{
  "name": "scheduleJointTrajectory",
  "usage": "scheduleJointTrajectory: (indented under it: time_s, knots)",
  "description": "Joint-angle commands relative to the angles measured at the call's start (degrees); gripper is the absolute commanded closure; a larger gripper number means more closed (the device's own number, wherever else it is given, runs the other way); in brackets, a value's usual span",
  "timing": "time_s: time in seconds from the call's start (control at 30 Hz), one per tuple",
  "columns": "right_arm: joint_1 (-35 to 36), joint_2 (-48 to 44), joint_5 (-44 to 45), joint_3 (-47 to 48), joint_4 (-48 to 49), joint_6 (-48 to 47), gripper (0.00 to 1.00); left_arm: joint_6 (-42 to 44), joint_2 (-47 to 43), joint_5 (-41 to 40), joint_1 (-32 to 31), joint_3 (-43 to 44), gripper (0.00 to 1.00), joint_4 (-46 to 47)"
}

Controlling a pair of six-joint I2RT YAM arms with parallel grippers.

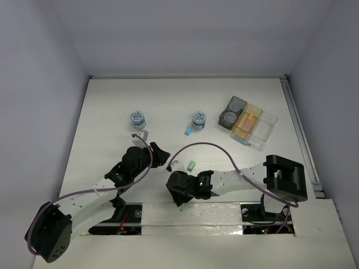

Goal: Sort the stationery into containers
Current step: Pick up the pen from the corner of the board.

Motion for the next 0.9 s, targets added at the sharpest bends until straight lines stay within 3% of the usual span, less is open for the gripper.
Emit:
scheduleJointTrajectory:
  time_s: [0.0, 0.23, 0.27, 0.37, 0.47, 0.5, 0.7, 0.87]
  knots:
    - [0.5, -0.71, 0.12, -2.62, -6.97, -0.92, 0.42, -0.28, 1.01, 2.3, -0.07, 0.45, 0.59, 0.16]
    - [1.73, 0.07, -3.22, -1.83, -5.21, -1.54, 0.42, -0.54, 2.59, 3.62, -0.07, 1.33, 0.42, -0.72]
    - [1.73, 1.03, -3.4, -1.83, -5.29, -1.63, 0.46, -0.55, 2.68, 4.58, -0.07, 1.25, 0.41, -0.45]
    - [1.73, 1.92, -2.79, -2.53, -5.47, -1.54, 0.72, -0.55, 3.21, 6.95, -0.07, 1.16, 0.43, -0.45]
    - [1.73, 0.61, -1.12, -4.99, -3.1, -1.89, 0.83, -1.51, 3.65, 8.88, -0.07, 0.98, 0.45, -1.5]
    - [1.73, -0.87, 1.23, -6.13, -2.23, -2.85, 0.93, -2.47, 3.91, 10.37, -0.07, 1.16, 0.46, -2.03]
    - [1.73, -9.49, 9.42, -9.56, 1.82, -12.67, 1.0, -4.5, 5.23, 16.88, 0.46, 2.73, 0.53, -3.97]
    - [-0.55, -19.25, 9.08, -12.03, 6.83, -22.27, 1.0, -6.34, 6.98, 27.67, 1.77, 2.48, 0.54, -0.56]
